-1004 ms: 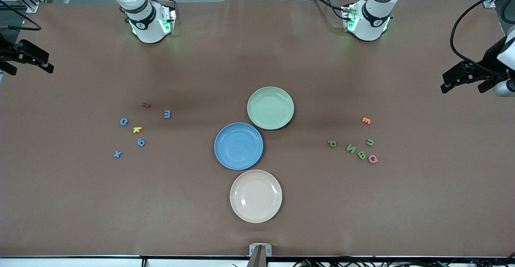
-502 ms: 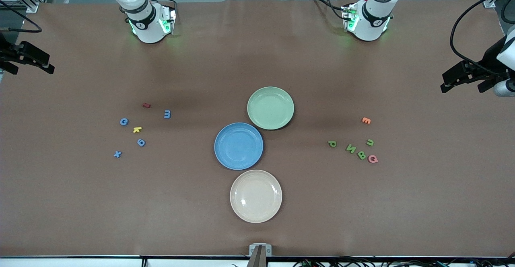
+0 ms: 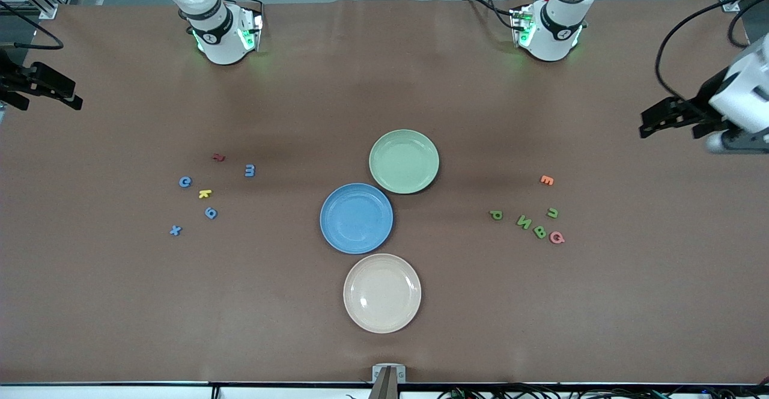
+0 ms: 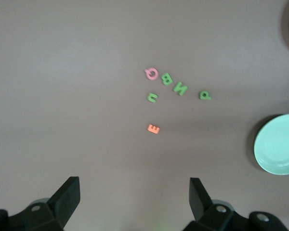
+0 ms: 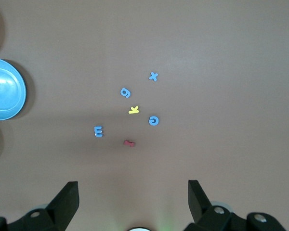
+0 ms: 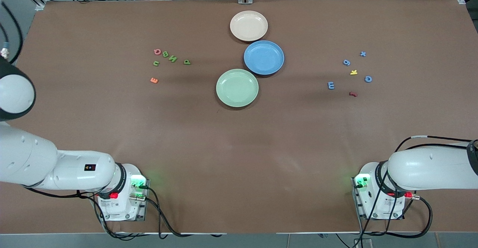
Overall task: Sort letters by color into matching plates
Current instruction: 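Grasp a green letter with the left gripper while the right gripper grasps a blue letter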
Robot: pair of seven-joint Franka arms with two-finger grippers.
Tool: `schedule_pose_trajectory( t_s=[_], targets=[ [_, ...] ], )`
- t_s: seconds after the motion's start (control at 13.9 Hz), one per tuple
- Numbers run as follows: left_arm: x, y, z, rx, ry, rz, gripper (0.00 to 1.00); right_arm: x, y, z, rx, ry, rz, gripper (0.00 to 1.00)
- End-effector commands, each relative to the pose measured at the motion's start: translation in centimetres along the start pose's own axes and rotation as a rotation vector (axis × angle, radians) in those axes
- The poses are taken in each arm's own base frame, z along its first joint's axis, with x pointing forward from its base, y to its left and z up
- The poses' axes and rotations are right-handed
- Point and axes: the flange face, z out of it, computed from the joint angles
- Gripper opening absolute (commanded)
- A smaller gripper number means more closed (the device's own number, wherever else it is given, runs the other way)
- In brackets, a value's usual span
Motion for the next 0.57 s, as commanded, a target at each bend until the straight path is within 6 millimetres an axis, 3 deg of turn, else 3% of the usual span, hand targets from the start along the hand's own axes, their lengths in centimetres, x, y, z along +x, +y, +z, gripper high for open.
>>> schedule_pose_trajectory(
  t_s=[0.0,0.5],
  targets=[
    [2.8,2.3,5.2,-0.023,-0.064,-0.024,1.0,-0.5,-0.2,-0.4,0.014,0.007,0.009,1.0],
    [4.8,11.9,19.2,0.006,-0.06,-0.149,1.0,-0.5,0.1,-0.6,0.013,0.011,0.005,1.0]
  ],
)
